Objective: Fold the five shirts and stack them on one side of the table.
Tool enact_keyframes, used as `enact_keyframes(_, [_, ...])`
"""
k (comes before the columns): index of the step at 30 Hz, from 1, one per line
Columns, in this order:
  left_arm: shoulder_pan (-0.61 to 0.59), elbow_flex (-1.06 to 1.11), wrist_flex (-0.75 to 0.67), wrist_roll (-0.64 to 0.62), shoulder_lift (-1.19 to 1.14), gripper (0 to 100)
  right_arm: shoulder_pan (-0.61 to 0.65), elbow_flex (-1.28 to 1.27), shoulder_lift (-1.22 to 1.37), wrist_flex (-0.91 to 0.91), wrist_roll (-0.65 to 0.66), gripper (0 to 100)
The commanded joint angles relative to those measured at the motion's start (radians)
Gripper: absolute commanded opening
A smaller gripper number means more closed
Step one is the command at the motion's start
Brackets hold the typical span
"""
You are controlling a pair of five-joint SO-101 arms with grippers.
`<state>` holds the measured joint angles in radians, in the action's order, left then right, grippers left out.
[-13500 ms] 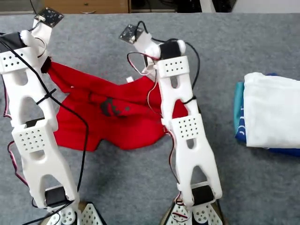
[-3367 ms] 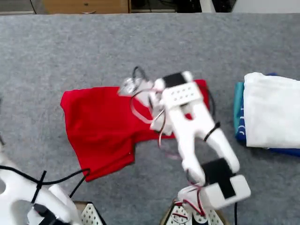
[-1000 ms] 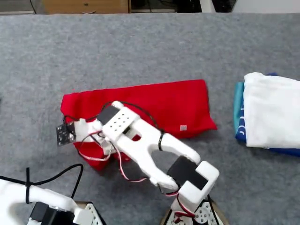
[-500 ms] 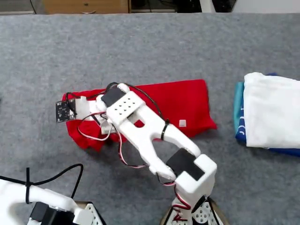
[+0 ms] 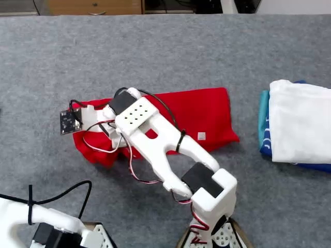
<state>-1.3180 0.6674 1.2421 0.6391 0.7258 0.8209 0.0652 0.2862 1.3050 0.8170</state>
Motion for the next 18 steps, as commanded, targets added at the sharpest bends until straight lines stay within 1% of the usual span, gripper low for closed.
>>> enact_keyframes(1, [-0.008,-0.003,-0.009,0.008,0.008,2,-0.025,0.054,-0.001,-0.074,0.011,0.2])
enact_keyframes(6, [-0.008,-0.003,-0.009,0.008,0.008,2,-0.053,0.111,0.084,-0.114,0.011,0.3])
enact_keyframes(11, [-0.008,-0.003,-0.009,0.008,0.008,2,-0.114,0.268,0.220,-0.112,0.008,0.4])
enact_keyframes(14, [-0.008,-0.002,-0.009,0.008,0.008,2,-0.137,0.371,0.300,-0.072,0.009,0.7])
enact_keyframes(16, [-0.008,-0.002,-0.009,0.008,0.008,2,-0.137,0.441,0.348,-0.008,0.003,4.3])
enact_keyframes(18, [-0.008,-0.002,-0.009,0.008,0.008,2,-0.137,0.506,0.383,0.068,-0.005,11.0])
